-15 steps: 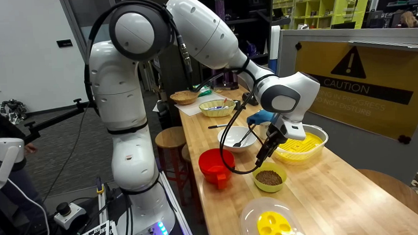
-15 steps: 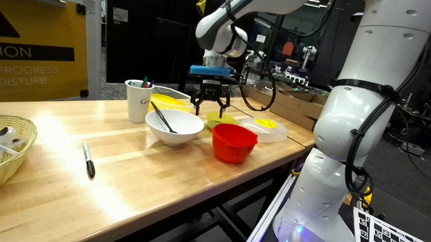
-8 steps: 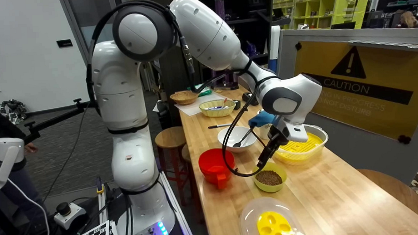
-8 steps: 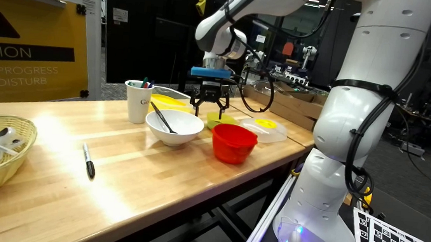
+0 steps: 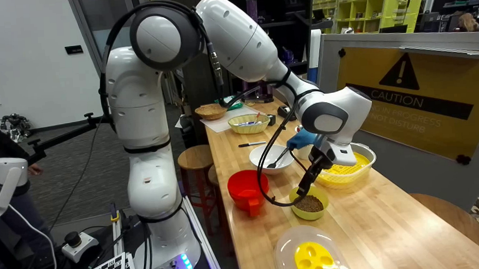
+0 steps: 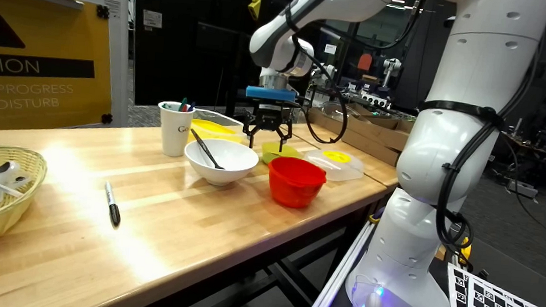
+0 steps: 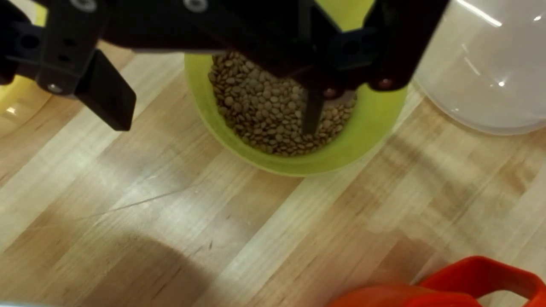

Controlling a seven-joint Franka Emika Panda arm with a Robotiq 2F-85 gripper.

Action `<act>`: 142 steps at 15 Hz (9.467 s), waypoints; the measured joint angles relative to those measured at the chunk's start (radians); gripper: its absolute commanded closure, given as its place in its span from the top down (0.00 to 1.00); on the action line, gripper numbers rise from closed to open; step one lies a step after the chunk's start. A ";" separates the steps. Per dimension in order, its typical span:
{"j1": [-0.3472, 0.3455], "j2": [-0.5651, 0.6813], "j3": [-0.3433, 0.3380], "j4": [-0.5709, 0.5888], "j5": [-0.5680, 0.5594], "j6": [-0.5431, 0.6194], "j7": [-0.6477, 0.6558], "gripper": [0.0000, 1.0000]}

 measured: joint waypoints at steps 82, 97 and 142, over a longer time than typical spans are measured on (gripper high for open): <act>0.192 -0.317 0.313 0.036 -0.262 -0.247 0.046 0.01; 0.261 -0.315 0.392 0.060 -0.262 -0.244 0.037 0.01; 0.239 -0.299 0.371 -0.043 -0.304 0.201 0.256 0.01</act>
